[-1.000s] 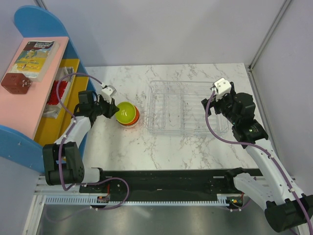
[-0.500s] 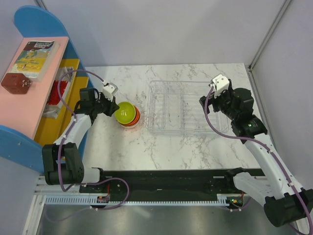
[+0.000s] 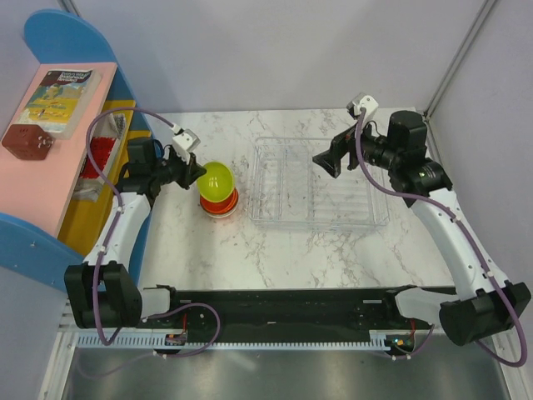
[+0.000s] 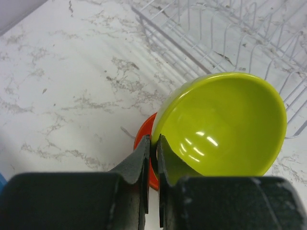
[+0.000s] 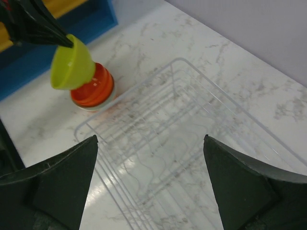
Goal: Load the bowls into the dish rack
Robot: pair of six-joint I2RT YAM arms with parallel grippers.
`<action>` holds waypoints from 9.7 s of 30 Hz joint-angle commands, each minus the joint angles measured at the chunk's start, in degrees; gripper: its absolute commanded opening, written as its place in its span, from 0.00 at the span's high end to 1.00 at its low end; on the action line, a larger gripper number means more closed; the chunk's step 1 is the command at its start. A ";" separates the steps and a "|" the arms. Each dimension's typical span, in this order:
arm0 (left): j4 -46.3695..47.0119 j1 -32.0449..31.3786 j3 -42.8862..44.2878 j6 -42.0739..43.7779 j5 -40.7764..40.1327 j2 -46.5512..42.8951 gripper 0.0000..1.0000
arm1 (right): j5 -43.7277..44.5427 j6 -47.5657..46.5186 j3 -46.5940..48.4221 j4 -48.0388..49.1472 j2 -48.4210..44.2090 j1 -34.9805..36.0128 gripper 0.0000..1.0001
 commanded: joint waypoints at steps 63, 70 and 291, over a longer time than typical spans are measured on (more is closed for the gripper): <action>-7.57 -29.93 20.88 16.52 -4.41 9.19 0.98 | -36.98 45.99 -10.10 32.59 22.57 9.59 0.11; -7.49 -30.02 20.44 16.60 -4.41 8.92 0.98 | -37.16 47.92 -11.33 35.40 21.87 9.59 0.12; 1.13 7.34 -9.18 -6.95 2.27 -16.66 0.00 | 16.55 -33.11 38.50 -33.85 52.62 14.42 0.05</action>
